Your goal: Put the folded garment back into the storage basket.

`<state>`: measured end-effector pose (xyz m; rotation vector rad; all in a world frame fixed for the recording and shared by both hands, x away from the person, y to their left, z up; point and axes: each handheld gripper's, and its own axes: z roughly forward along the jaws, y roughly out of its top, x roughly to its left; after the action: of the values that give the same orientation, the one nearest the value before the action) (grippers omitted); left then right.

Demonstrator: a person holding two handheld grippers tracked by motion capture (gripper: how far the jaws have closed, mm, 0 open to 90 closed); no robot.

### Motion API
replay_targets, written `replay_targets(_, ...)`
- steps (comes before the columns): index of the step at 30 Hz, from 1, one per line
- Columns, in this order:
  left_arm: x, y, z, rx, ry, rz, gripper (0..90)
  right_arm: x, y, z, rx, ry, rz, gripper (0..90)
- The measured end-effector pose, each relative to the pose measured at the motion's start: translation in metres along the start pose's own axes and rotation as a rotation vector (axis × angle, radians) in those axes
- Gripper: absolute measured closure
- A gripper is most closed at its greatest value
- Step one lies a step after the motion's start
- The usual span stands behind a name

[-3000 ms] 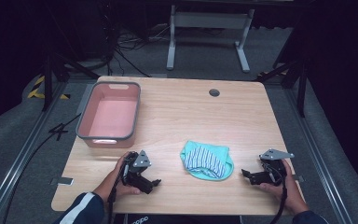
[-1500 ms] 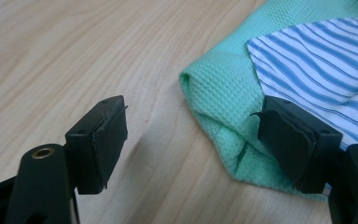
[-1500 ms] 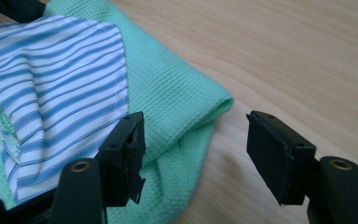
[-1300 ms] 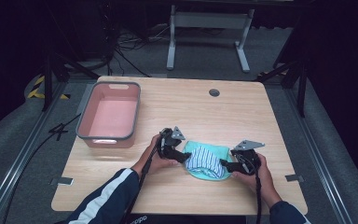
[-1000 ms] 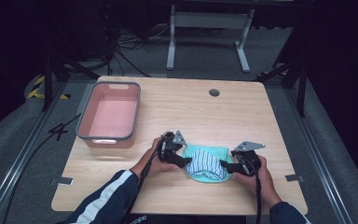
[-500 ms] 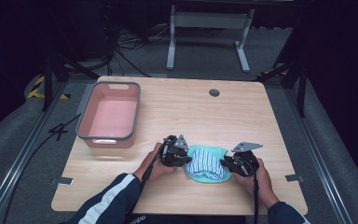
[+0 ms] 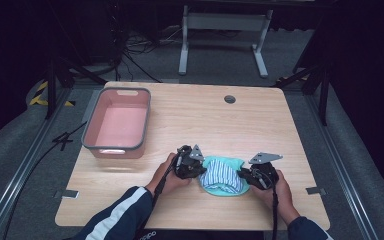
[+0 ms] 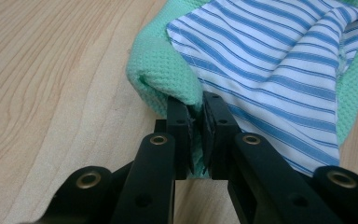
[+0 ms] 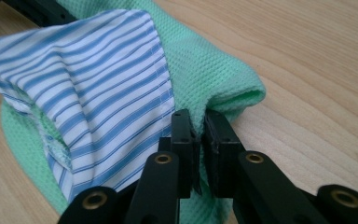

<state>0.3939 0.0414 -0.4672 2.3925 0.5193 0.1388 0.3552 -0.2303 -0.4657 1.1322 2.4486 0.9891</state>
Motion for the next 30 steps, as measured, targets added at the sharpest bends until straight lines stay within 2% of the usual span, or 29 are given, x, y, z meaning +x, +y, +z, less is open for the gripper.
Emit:
replay_targets(16, 0.003, 0.015, -0.021, -0.028, -0.008, 0.011, 83.5, 0.000, 0.015, -0.022, -0.048, -0.003, -0.022, 83.2)
replay_targets(20, 0.004, 0.018, -0.021, -0.010, -0.002, 0.019, 83.5, 0.001, 0.023, -0.023, -0.050, -0.013, -0.036, 83.4)
replay_targets(23, 0.007, 0.023, -0.029, -0.008, 0.013, 0.022, 83.6, 0.004, 0.031, -0.022, -0.053, -0.032, -0.038, 83.6)
replay_targets(30, 0.014, 0.028, -0.041, -0.012, 0.038, 0.023, 83.6, 0.009, 0.046, -0.023, -0.054, -0.025, -0.057, 83.6)
